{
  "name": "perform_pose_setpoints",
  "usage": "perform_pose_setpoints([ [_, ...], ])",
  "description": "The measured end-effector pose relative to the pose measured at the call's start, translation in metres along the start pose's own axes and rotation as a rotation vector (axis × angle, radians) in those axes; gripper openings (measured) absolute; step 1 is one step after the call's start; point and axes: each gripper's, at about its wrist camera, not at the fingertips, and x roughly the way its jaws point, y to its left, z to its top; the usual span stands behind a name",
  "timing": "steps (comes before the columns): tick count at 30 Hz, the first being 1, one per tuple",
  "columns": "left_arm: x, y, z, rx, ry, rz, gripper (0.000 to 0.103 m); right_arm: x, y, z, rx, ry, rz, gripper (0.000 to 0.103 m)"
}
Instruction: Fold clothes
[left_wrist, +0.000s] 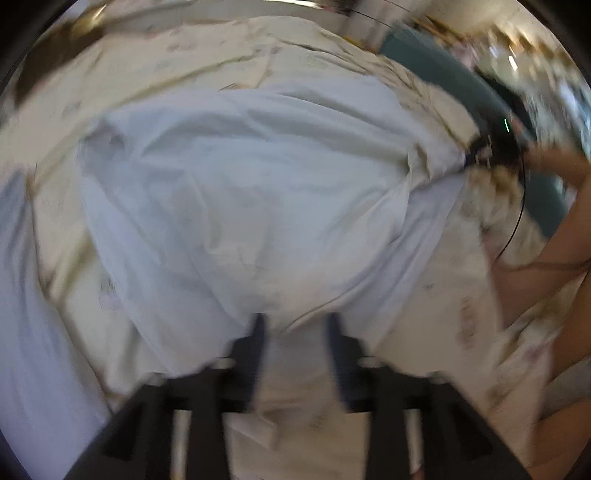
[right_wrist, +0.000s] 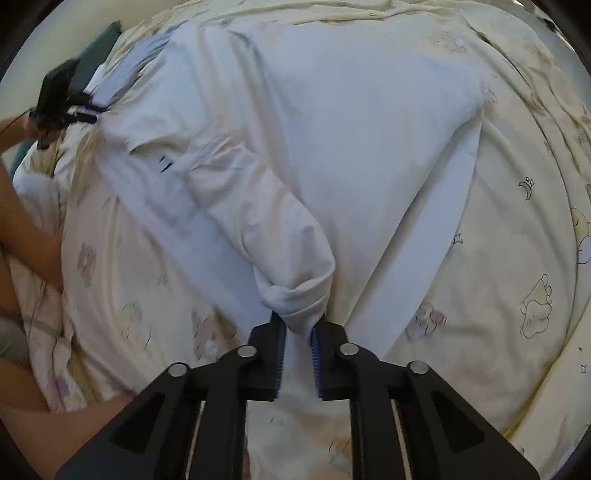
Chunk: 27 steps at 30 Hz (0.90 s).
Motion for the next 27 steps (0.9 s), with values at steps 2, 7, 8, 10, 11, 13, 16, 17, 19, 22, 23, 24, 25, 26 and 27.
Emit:
perform_pose_setpoints([
  [2,-0.008,0.010,-0.002,-0.099,-0.004,-0.060,0.055,-0.006,0.006,-0.006,-0.031,0.047,-0.007,0.029],
  [7,-0.003,0.033,-0.009,-0.359,-0.102,-0.110,0.062,-0.031,0.001,-0.017,0.046,0.018,-0.022,0.033],
  [8,0.003,0.039,-0.009,-0.435,-0.128,-0.146,0.065,-0.043,-0.012,-0.015,0.169,-0.058,0.034,0.035],
  [10,0.019,0.046,-0.006,-0.549,-0.127,-0.208,0.068,-0.052,-0.032,-0.013,0.361,-0.152,0.100,0.039],
  [11,0.028,0.046,-0.006,-0.597,-0.109,-0.205,0.068,-0.055,-0.042,-0.013,0.457,-0.192,0.126,0.039],
  [13,0.041,0.044,-0.005,-0.625,-0.093,-0.189,0.068,-0.052,-0.050,-0.017,0.535,-0.235,0.158,0.039],
  [16,0.053,0.046,-0.005,-0.675,-0.120,-0.202,0.068,-0.034,-0.059,-0.033,0.672,-0.274,0.252,0.039],
  [17,0.057,0.045,-0.005,-0.694,-0.132,-0.208,0.068,-0.024,-0.059,-0.039,0.738,-0.279,0.292,0.039],
  [19,0.061,0.041,-0.003,-0.698,-0.137,-0.190,0.064,-0.010,-0.068,-0.047,0.829,-0.266,0.306,0.039],
  [22,0.062,0.034,0.003,-0.641,-0.104,-0.117,0.006,-0.002,-0.080,-0.057,0.940,-0.258,0.296,0.041],
  [23,0.057,0.034,0.003,-0.637,-0.120,-0.128,0.006,0.001,-0.081,-0.060,0.973,-0.266,0.339,0.041],
  [24,0.053,0.035,0.003,-0.634,-0.136,-0.140,0.006,0.003,-0.081,-0.061,0.982,-0.274,0.373,0.041],
  [25,0.048,0.032,0.006,-0.621,-0.152,-0.153,0.006,0.004,-0.079,-0.061,0.980,-0.277,0.396,0.041],
  [26,0.044,0.029,0.008,-0.608,-0.168,-0.166,0.006,0.004,-0.075,-0.059,0.964,-0.268,0.376,0.041],
  [27,0.039,0.025,0.010,-0.589,-0.179,-0.168,0.006,0.004,-0.071,-0.057,0.947,-0.258,0.355,0.041],
])
